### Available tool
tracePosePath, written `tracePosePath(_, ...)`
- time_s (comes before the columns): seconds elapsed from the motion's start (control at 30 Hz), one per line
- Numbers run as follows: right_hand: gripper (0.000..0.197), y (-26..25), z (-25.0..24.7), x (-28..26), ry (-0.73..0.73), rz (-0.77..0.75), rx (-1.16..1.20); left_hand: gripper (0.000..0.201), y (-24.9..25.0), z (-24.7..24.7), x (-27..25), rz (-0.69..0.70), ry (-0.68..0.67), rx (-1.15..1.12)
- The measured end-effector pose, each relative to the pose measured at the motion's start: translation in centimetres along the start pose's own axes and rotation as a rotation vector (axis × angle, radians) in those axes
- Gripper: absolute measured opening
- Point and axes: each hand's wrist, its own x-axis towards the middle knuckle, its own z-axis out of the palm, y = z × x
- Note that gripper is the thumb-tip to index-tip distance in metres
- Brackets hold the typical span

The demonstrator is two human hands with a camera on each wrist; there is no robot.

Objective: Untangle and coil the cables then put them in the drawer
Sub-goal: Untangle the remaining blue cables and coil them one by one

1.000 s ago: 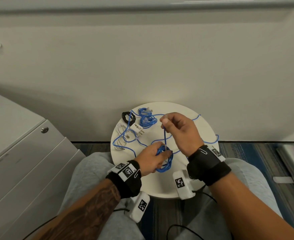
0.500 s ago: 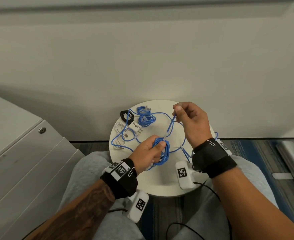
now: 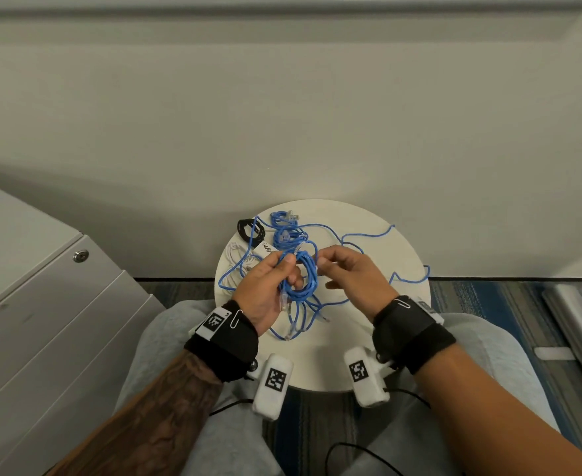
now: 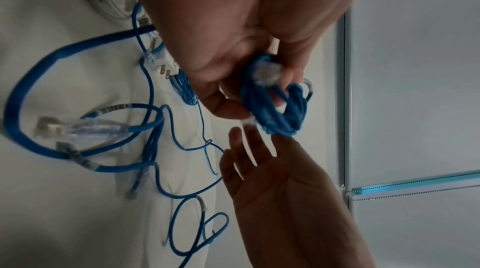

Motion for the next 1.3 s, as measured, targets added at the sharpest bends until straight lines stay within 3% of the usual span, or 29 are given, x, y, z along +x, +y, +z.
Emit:
tracePosePath(0.13, 0.017, -0.1, 1.1, 0.2, -0.051, 0.136, 0.259, 0.018, -0.3, 0.1, 0.0, 0.055, 0.01, 0.09)
tracePosePath(0.23, 0.019, -0.2, 1.1, 0.0, -0.105, 0.111, 0.269, 0.022, -0.4, -0.1, 0.0, 0.056, 0.0, 0.132)
tracePosePath(0.33, 0.055, 0.0, 1.2, -0.4, -0.21, -0.002, 0.19, 0.025, -0.5, -0.4, 0.1, 0.032, 0.031, 0.154)
tracePosePath(0.37, 0.059, 0.0, 1.4, -0.5, -0.206, -0.029, 0.168, 0.023, -0.6, -0.6, 0.2, 0.03, 0.044, 0.165)
tracePosePath(0.53, 0.024, -0.5, 1.9, -0.7, -0.053, -0.062, 0.176, 0.024, -1.3, -0.7, 0.5, 0.058, 0.031, 0.213)
tracePosePath(0.73, 0.021, 0.5, 1.8, 0.0, 0.084, -0.151, -0.027, 0.02, -1.1, 0.0, 0.3, 0.029, -0.021, 0.147)
tracePosePath(0.87, 0.017, 0.4, 1.5, 0.5, 0.088, -0.154, 0.069, 0.021, -1.0, 0.3, 0.5, -0.017, -0.069, 0.034)
tracePosePath(1.13, 0.011, 0.3, 0.8, 0.5, 0.075, -0.105, 0.28, 0.036, -1.3, 0.6, 0.3, 0.068, -0.115, 0.272)
tracePosePath(1.3, 0.011, 0.1, 0.5, 0.4, 0.118, -0.235, 0.057, 0.024, -1.1, 0.2, 0.3, 0.084, -0.083, 0.366)
